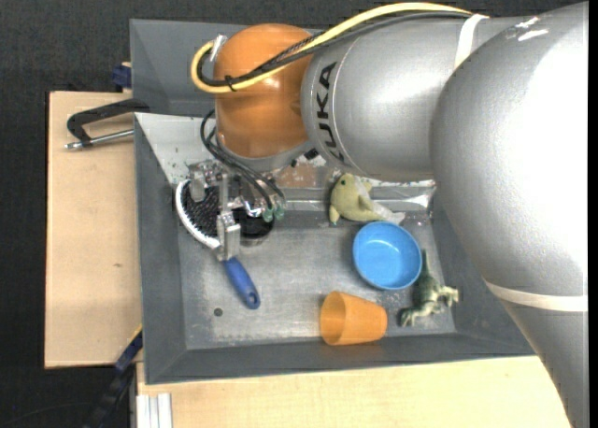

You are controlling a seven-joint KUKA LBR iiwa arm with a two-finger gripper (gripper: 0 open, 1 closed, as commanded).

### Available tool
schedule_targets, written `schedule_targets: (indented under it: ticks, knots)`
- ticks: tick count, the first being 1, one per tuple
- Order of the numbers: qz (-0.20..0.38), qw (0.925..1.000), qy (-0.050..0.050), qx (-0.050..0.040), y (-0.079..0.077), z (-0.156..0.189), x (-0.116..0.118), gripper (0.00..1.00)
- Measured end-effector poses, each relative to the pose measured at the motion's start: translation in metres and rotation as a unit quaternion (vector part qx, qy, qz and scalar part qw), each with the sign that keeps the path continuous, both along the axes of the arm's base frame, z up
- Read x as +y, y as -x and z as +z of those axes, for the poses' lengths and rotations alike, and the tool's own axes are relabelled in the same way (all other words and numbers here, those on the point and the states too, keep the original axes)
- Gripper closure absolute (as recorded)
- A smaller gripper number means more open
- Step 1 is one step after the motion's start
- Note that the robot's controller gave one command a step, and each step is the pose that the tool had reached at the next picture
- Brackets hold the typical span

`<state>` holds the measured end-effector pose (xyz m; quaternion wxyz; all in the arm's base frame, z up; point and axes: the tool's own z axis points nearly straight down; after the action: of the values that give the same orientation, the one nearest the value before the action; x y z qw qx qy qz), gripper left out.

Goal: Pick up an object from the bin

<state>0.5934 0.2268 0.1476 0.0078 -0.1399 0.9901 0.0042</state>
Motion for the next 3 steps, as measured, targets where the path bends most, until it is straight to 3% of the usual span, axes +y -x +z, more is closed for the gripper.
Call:
schedule_targets:
  ticks: [1, 2, 3]
  knots:
    - [0.008, 1.0, 0.001, -0.0032, -0.012, -0.07, -0.039, 0.0]
    - [0.009, 0.9999, 0.0, -0.0054, -0.014, -0.063, -0.036, 1.0]
    - [-0.01, 0.9999, 0.001, -0.0024, -0.011, -0.069, -0.078, 1.0]
